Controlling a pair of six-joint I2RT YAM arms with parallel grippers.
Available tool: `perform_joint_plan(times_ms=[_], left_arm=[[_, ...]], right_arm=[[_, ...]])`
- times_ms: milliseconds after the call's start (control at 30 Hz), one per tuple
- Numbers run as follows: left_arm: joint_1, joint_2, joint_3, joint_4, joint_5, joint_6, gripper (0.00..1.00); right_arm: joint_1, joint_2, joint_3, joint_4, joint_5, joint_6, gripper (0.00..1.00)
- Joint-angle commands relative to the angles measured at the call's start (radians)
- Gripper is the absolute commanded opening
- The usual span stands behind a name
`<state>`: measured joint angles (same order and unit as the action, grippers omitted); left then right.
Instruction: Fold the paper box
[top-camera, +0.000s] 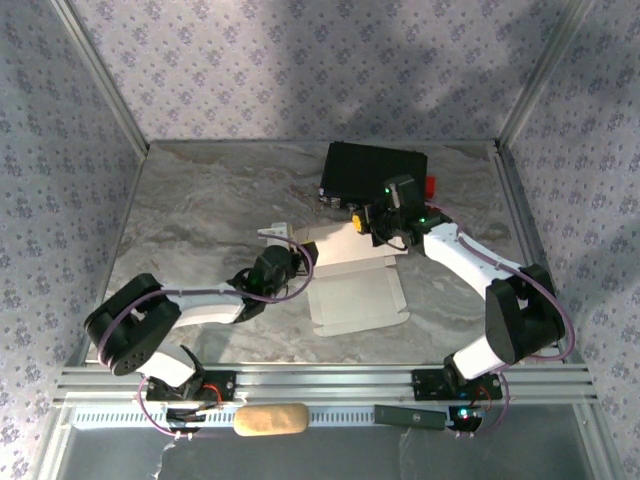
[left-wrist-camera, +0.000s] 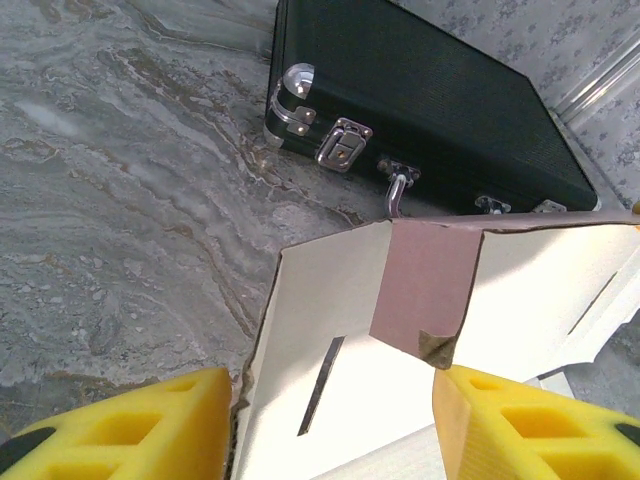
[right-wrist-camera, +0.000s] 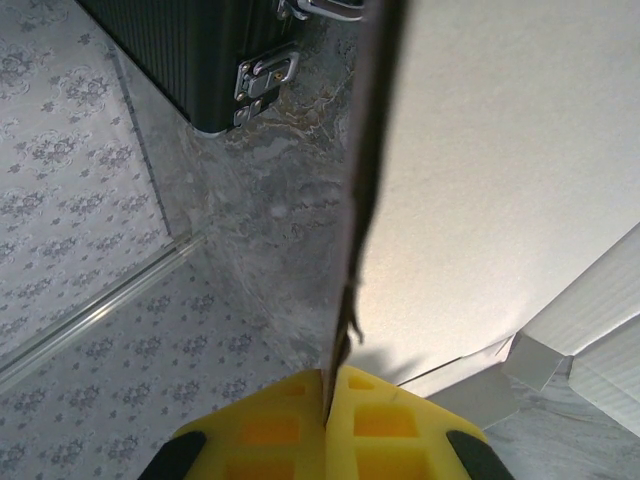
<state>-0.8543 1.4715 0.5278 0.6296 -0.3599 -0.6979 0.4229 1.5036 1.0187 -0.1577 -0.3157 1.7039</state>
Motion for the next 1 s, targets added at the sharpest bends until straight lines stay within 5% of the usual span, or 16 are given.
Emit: perform_joint_plan(times_ms=[0, 967], left_arm=[[-0.011, -0.038, -0.016, -0.016, -0.008, -0.007, 0.55], [-0.089, -0.045, -0.023, -0.024, -0.004, -0.06, 0.47]], right_arm=[[-0.007, 0.003, 0.009, -0.024, -0.008, -0.021, 0.0], [-0.01, 0.006, 0.008, 0.032, -0.019, -0.018, 0.0]])
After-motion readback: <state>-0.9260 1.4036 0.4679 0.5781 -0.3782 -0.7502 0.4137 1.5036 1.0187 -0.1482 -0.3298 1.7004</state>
